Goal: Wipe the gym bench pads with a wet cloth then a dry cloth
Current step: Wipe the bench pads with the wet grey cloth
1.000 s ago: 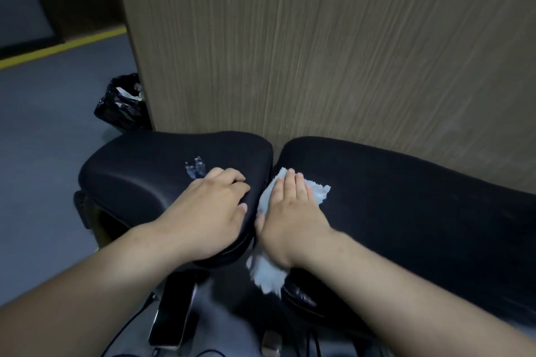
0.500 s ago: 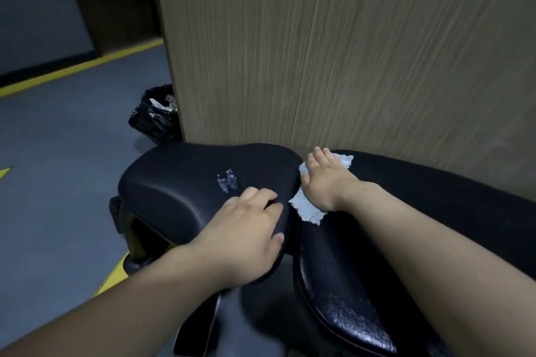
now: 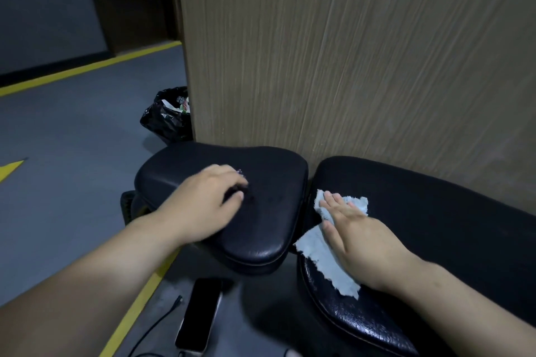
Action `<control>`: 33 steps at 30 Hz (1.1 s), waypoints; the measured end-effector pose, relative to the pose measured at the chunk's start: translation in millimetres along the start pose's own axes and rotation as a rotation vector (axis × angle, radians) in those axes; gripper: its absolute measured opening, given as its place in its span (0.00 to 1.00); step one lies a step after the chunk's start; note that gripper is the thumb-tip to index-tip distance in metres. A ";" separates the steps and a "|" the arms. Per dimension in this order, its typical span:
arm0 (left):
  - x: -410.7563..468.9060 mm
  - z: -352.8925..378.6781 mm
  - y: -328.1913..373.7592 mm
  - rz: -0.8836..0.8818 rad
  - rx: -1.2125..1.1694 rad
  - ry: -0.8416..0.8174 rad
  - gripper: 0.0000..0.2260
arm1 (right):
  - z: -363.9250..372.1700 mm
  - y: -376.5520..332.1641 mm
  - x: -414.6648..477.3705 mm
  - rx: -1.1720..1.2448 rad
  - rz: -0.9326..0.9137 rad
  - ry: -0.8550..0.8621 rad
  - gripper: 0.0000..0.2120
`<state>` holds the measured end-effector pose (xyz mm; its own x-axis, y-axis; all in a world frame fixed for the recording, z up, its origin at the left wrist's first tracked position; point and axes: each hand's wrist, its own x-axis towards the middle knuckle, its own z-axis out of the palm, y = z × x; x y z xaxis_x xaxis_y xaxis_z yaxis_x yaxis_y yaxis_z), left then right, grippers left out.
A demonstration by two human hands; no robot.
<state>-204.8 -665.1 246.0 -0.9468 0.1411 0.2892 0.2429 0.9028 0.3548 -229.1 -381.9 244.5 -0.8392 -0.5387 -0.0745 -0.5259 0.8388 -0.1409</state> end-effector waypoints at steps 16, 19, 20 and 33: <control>-6.5 -1.8 -49.3 -0.256 0.105 -0.066 0.25 | -80.2 -47.1 105.8 0.086 0.108 0.625 0.14; -6.1 -0.3 -49.4 -0.263 0.109 -0.069 0.25 | -44.4 -57.5 107.9 -0.130 -0.089 0.425 0.19; -5.4 -0.2 -49.1 -0.264 0.108 -0.069 0.25 | -29.6 -59.4 102.6 -0.101 -0.115 0.258 0.25; -6.6 -4.6 -60.8 -0.272 0.100 -0.086 0.32 | 8.3 -80.3 70.9 0.277 0.099 0.022 0.21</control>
<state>-212.3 -722.8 226.6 -0.9898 -0.0808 0.1174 -0.0396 0.9470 0.3187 -245.2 -488.1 242.3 -0.8888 -0.4512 -0.0801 -0.3864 0.8319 -0.3983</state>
